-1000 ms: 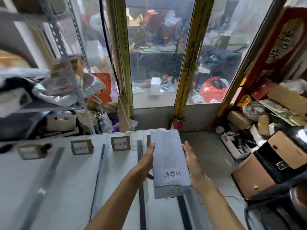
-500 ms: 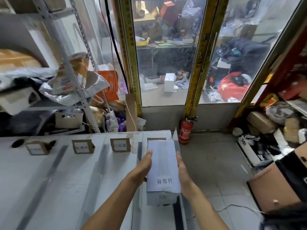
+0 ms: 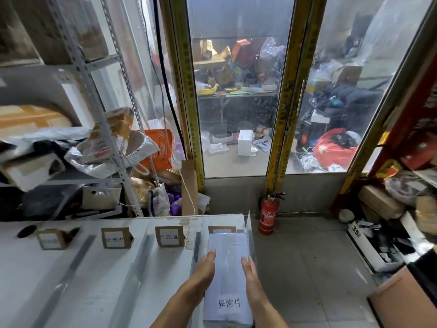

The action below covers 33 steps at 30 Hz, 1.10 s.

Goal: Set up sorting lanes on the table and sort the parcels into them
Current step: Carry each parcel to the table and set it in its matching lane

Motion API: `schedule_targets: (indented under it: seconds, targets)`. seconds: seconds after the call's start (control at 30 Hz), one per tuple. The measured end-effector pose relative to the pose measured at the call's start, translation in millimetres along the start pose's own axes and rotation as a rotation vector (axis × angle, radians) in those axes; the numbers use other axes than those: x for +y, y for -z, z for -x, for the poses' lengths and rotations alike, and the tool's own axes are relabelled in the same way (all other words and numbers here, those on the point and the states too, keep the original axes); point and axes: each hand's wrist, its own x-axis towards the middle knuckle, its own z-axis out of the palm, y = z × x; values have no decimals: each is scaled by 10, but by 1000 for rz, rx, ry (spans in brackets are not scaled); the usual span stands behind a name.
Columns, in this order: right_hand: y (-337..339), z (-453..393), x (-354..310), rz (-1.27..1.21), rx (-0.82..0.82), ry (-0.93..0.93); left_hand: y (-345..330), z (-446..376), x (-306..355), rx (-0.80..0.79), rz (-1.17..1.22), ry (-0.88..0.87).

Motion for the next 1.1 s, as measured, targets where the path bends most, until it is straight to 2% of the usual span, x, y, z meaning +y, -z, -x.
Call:
schedule_targets:
  seconds: [0.17, 0.27, 0.4, 0.5, 0.7, 0.77, 0.87, 1.0, 1.1]
  targets:
    - [-19, -48, 18, 71, 25, 5, -14, 84, 88, 10, 48, 14]
    - [-66, 27, -9, 162, 93, 17, -18, 85, 76, 53, 57, -19]
    - [-158, 138, -83, 334, 180, 111, 22, 124, 56, 55, 97, -37]
    - [-265, 219, -116, 446, 213, 167, 96, 402, 140, 9, 121, -83]
    - [-696, 542, -118, 573, 271, 222, 451, 919, 127, 54, 155, -181]
    - [-1000, 696, -111, 643, 278, 236, 708, 1094, 46, 93, 203, -191]
    - [-1576, 995, -64, 813, 309, 525, 1187, 1324, -185, 122, 174, -273]
    - [-2681, 1450, 158, 725, 105, 468, 2120, 1810, -676, 226, 114, -415]
    - [-3578, 1704, 418, 794, -40, 543, 2963, 2285, -1134, 424, 82, -525]
